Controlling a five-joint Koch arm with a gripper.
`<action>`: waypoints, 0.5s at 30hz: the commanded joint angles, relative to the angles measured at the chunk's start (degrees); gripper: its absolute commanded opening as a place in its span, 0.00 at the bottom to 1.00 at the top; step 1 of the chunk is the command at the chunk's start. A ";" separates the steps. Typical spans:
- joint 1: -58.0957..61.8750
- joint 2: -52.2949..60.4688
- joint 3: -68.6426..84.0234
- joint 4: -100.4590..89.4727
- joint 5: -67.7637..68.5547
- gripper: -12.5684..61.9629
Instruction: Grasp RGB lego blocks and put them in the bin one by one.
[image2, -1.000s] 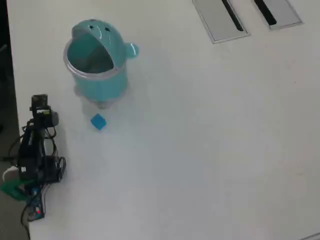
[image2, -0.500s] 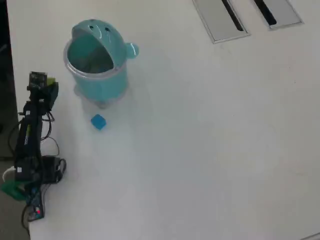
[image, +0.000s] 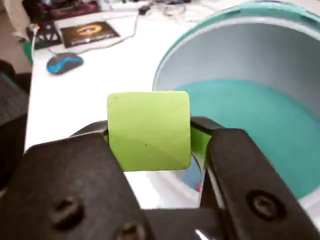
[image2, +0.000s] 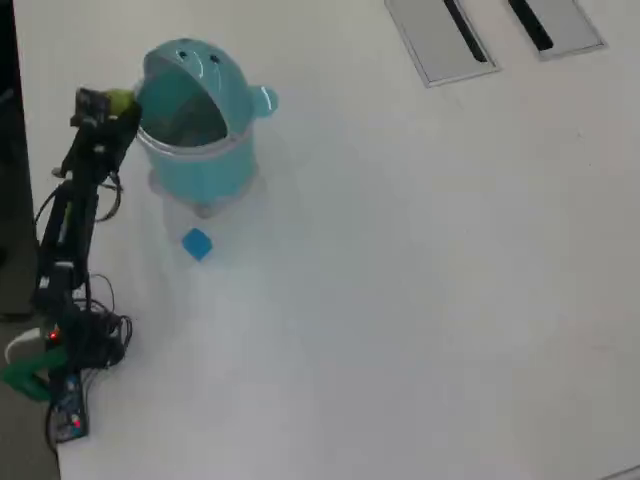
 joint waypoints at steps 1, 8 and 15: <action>1.32 -1.23 -8.61 -3.78 -0.70 0.33; 2.55 -7.91 -14.94 -4.13 -0.70 0.33; 5.01 -12.04 -16.79 -6.24 -0.88 0.33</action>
